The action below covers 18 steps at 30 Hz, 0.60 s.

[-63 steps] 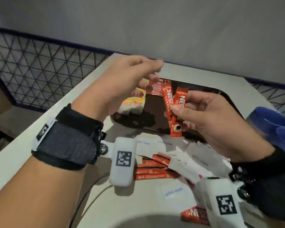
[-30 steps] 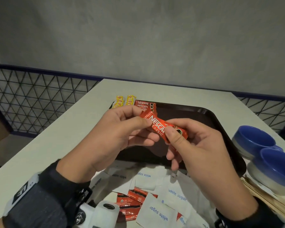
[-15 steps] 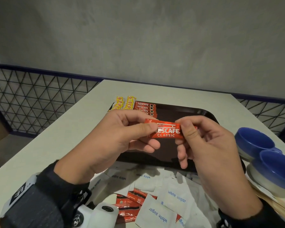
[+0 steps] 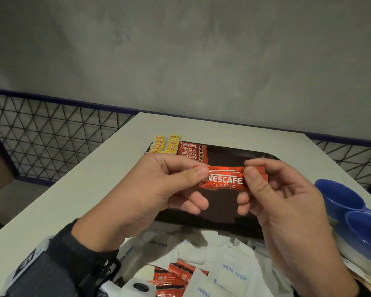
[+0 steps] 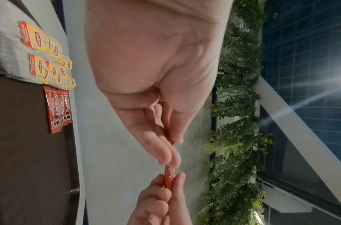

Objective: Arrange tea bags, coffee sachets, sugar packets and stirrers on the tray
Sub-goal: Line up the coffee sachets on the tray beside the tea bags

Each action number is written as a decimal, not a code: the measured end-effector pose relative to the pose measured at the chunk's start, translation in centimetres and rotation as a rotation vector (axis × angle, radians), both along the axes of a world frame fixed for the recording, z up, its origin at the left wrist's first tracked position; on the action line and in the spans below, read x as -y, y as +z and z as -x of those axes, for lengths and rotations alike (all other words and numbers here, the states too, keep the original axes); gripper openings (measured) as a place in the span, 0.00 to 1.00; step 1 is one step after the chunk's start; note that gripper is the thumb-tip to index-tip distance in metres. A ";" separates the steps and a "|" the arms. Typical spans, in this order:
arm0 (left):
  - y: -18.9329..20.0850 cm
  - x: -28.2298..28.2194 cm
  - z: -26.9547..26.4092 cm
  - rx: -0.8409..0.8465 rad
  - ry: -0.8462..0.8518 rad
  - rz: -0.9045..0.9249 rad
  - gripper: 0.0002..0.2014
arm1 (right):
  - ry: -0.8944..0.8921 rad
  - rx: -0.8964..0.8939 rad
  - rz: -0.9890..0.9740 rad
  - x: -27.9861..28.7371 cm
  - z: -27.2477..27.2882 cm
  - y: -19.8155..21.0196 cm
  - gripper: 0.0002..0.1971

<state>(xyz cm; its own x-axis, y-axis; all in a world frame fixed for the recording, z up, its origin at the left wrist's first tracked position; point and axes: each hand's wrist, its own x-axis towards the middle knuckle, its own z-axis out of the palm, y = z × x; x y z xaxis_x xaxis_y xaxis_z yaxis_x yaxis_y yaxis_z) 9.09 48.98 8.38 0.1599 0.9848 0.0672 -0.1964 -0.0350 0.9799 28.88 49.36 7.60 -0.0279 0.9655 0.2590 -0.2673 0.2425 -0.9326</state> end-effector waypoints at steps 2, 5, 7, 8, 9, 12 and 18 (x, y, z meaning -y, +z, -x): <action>0.1 0.1 0.1 0.015 -0.024 0.004 0.12 | 0.033 -0.065 0.044 -0.2 -0.1 -0.1 0.16; 0.1 0.2 0.2 0.003 -0.045 0.006 0.11 | 0.095 -0.140 0.128 -0.3 -0.3 -0.1 0.13; 0.1 0.2 0.2 -0.030 -0.044 0.001 0.11 | 0.122 -0.153 0.167 -0.3 -0.5 -0.1 0.12; 0.0 0.1 0.2 -0.063 -0.029 -0.012 0.11 | 0.120 -0.143 0.170 -0.3 -0.5 -0.1 0.12; -0.1 0.0 0.1 -0.105 -0.005 -0.035 0.12 | 0.105 -0.117 0.158 -0.4 -0.6 -0.2 0.13; -0.5 -0.1 -0.3 -0.191 0.031 -0.094 0.16 | 0.033 -0.017 0.094 -0.4 -0.5 -0.5 0.14; -1.2 -0.3 -0.6 -0.217 -0.006 -0.136 0.12 | 0.010 0.055 0.050 -0.1 -0.3 -0.6 0.18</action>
